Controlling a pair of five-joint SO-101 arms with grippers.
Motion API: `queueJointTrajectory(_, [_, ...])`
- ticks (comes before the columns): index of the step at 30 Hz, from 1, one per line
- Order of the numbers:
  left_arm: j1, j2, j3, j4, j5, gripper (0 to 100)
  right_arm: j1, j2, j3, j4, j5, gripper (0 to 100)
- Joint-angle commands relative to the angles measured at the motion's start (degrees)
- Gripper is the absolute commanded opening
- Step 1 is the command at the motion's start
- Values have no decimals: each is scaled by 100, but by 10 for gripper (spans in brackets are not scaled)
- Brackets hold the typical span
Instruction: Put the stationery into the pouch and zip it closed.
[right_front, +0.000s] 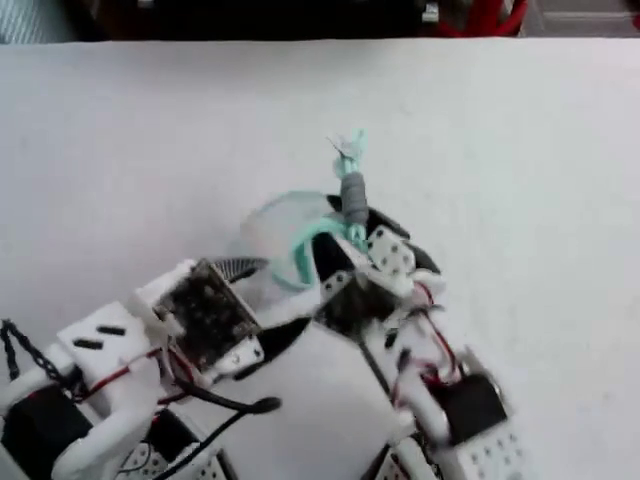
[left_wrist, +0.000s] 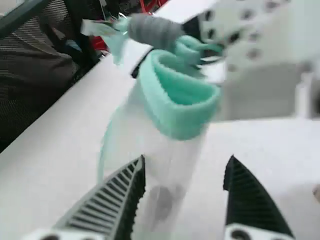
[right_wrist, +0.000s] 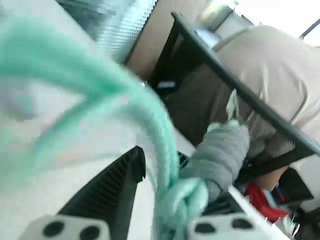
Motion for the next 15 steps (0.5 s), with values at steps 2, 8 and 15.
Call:
queueJointTrajectory(2, [505,-207,-141,299,-791,248,321,673,-308,-198,-88,21])
queueJointTrajectory(8, [-321,-1393,-220,-35,-844,248,330,734,-774,154,141,21])
queueJointTrajectory(15, [-1270,-2097,0,-536,-809,248,286,664,-879,549,185,21])
